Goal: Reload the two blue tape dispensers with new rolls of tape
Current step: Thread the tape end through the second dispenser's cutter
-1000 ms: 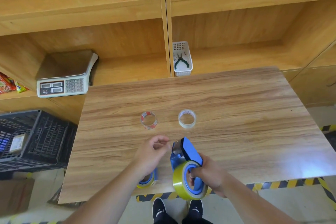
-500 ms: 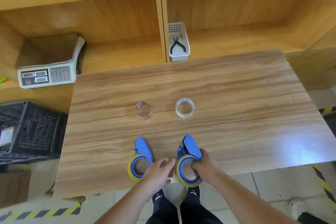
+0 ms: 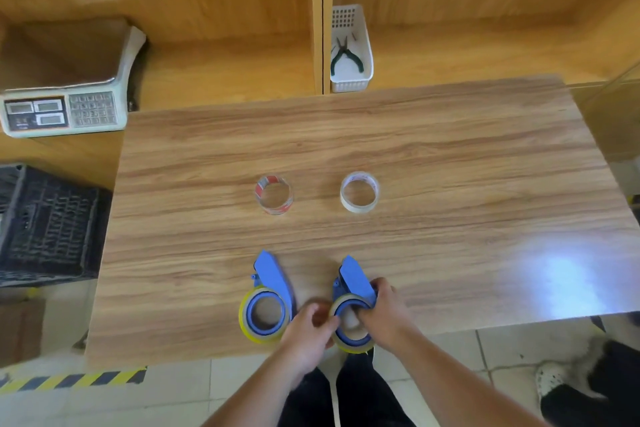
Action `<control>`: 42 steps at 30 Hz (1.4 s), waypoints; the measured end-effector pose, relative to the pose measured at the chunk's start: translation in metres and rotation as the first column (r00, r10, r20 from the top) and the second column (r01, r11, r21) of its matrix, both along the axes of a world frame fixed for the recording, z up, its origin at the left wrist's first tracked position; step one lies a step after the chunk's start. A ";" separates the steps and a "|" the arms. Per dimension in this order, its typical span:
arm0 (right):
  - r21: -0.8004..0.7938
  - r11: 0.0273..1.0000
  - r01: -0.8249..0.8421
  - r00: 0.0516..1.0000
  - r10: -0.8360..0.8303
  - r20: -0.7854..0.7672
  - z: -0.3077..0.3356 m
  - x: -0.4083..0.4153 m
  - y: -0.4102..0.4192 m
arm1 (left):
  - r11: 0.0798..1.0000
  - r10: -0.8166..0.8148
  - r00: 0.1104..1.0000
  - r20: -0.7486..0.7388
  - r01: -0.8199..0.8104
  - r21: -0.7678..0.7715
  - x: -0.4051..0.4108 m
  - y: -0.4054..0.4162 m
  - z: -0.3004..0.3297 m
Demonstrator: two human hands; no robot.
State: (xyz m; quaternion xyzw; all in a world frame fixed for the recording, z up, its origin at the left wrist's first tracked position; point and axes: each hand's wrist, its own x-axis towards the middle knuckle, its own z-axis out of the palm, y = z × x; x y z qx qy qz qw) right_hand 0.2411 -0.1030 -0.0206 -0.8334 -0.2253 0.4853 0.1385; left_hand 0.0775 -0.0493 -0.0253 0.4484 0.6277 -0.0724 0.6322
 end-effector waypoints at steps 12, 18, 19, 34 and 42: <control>0.016 0.999 -0.029 0.996 0.028 0.088 -0.022 -0.002 0.006 | 0.986 -0.119 0.981 -0.150 0.135 0.097 0.008 0.004 -0.017; 0.038 0.999 -0.008 0.992 0.003 0.128 -0.028 -0.005 0.006 | 0.984 -0.125 0.980 -0.154 0.142 0.105 0.010 0.001 -0.019; 0.043 0.999 -0.006 0.992 0.001 0.128 -0.028 -0.005 0.005 | 0.985 -0.122 0.982 -0.144 0.137 0.106 0.010 0.001 -0.018; 0.121 0.992 0.024 0.992 -0.038 0.117 0.005 -0.003 -0.011 | 0.997 -0.060 0.998 -0.020 0.059 -0.043 -0.026 -0.017 0.016; 0.173 0.985 -0.020 0.988 -0.008 0.156 0.045 -0.007 -0.013 | 1.000 -0.019 0.998 0.055 0.020 -0.011 -0.060 -0.013 0.049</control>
